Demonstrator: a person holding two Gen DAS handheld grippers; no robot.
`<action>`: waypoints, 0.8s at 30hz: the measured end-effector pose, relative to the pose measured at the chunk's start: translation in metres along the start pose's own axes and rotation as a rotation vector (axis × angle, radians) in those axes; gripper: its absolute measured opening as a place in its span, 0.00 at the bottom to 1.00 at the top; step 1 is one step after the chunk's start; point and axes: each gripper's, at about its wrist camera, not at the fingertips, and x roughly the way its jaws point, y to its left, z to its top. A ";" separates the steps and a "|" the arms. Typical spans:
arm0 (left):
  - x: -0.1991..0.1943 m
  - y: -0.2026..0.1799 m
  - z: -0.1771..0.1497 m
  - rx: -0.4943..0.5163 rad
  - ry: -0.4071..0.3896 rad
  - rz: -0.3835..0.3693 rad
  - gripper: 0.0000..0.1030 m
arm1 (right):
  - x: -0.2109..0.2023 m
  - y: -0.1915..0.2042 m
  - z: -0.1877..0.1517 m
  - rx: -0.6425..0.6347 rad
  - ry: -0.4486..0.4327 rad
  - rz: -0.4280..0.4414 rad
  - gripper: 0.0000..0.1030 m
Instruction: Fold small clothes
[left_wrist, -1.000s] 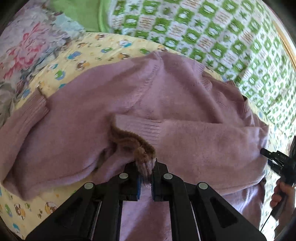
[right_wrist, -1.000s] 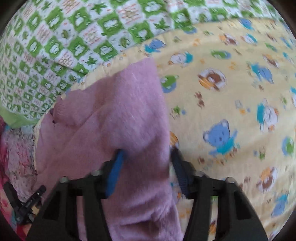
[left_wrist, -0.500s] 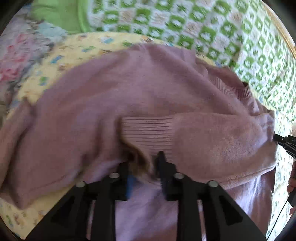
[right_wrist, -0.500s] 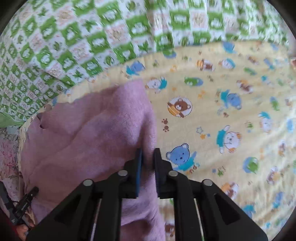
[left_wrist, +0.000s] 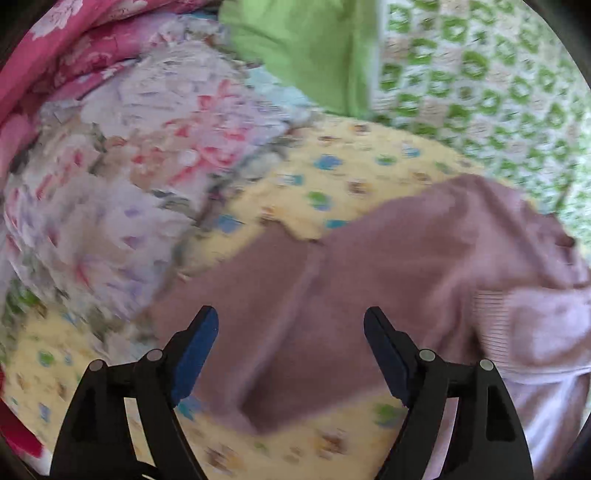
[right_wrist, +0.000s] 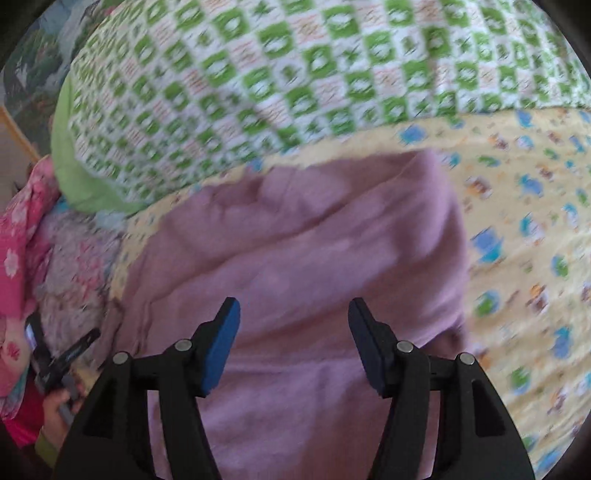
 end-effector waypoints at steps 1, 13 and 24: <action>0.011 0.002 0.003 0.033 0.013 0.079 0.79 | 0.001 0.002 -0.006 0.004 0.008 0.006 0.60; 0.021 -0.009 0.025 0.059 0.085 -0.056 0.02 | -0.010 -0.013 -0.025 0.043 0.027 0.016 0.60; -0.169 -0.278 0.022 0.391 -0.172 -0.805 0.36 | -0.036 -0.056 -0.012 0.186 -0.044 -0.021 0.60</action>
